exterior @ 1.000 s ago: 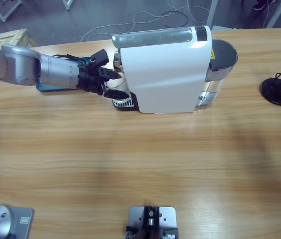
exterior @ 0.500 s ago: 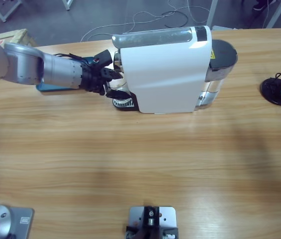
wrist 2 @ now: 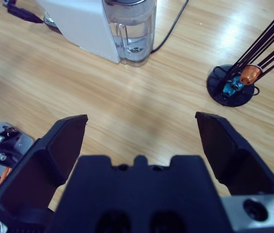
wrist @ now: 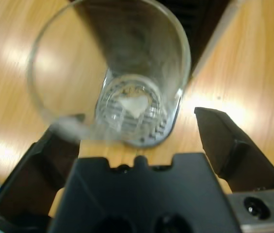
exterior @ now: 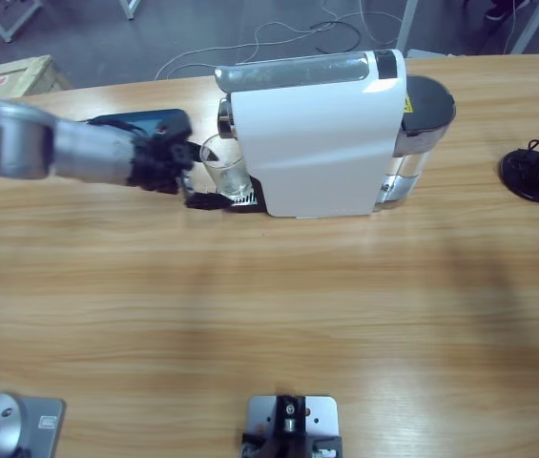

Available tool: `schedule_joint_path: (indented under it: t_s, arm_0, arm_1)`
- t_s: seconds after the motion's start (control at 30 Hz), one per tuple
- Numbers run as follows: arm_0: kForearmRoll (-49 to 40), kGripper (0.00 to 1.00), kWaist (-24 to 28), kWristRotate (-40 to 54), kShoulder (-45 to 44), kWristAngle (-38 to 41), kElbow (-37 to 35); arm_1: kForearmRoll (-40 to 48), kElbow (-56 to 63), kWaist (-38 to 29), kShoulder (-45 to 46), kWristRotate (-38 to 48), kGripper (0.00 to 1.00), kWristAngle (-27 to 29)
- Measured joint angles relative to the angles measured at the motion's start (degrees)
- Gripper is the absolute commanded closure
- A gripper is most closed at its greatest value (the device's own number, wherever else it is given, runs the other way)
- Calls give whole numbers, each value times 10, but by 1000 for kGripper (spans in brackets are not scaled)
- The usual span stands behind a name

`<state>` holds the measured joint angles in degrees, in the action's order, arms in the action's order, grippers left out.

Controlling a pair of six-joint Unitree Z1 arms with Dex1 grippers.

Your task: Pour coffee

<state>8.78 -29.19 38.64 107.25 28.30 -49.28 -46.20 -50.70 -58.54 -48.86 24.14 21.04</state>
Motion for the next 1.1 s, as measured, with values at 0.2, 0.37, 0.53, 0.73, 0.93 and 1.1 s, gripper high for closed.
schedule_joint_path:
  t_s: [0.2,0.37,0.53,0.73,0.93,1.1]
  arm_0:
    - [0,18,35,-19,-106,4,55]
    - [-1,18,35,-78,-194,4,106]
    - [-53,0,19,-146,-287,-42,128]
    - [-196,0,-6,-224,-355,-124,97]
    - [-212,0,-13,-237,-372,-128,90]
    - [-199,0,-13,-237,-367,-128,79]
  arm_1:
    - [16,0,0,-2,0,0,1]
    - [10,-80,23,-65,-6,20,14]
    - [-18,-279,139,-237,-52,920,-65]
    - [-22,-446,213,-396,-126,1000,-151]
    - [-48,-522,226,-493,-152,1000,-164]
    - [-66,-547,227,-554,-155,1000,-180]
